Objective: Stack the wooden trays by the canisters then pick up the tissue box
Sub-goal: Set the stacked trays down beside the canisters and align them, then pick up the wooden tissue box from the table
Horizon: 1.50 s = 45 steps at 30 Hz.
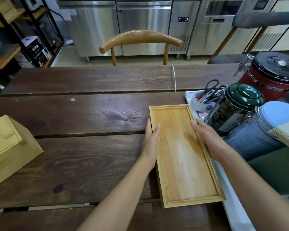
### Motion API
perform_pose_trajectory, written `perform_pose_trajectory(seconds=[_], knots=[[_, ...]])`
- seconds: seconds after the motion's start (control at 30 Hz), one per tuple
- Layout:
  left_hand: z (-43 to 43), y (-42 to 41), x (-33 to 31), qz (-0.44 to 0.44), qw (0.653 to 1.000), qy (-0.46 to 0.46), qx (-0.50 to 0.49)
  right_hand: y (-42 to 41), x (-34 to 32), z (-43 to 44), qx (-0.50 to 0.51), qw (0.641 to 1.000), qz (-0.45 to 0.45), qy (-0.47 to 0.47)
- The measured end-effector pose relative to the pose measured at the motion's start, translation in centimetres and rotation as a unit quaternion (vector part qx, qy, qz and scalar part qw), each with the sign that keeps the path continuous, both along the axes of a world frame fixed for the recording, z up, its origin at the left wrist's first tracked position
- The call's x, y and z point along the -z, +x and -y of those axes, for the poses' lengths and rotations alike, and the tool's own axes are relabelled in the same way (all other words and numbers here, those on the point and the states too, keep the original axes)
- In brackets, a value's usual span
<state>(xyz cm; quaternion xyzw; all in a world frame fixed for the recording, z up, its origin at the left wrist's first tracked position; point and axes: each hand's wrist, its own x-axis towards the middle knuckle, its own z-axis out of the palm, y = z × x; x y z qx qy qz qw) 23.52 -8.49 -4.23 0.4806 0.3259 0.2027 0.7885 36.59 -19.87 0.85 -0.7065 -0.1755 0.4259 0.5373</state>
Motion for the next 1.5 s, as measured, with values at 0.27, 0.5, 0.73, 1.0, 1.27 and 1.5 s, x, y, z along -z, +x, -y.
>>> perform_pose_trajectory(seconds=[0.27, 0.5, 0.73, 1.0, 1.27, 1.5], knots=[[6.2, -5.0, 0.8, -0.001, 1.0, -0.02, -0.003, -3.7, 1.1, 6.8, 0.006, 0.999, -0.04, -0.003], [7.7, -6.3, -0.9, -0.029, 0.999, -0.017, -0.005, -5.3, 0.0, 7.4, 0.024, 0.998, -0.016, -0.049], [6.0, -10.1, -3.8, -0.075, 0.994, 0.058, -0.05, -4.8, -2.8, 7.6, 0.063, 0.984, 0.126, -0.112], [-1.7, -21.4, -7.9, -0.193, 0.94, 0.261, -0.106, -11.2, -6.3, 0.8, -0.02, 0.928, 0.339, -0.156], [-10.4, -32.5, -10.1, -0.312, 0.829, 0.427, -0.181, -22.4, -7.0, -12.3, -0.186, 0.908, 0.36, -0.106], [-16.2, -38.1, -7.6, -0.441, 0.742, 0.482, -0.153, -31.6, -5.3, -22.5, -0.278, 0.884, 0.363, -0.096]])
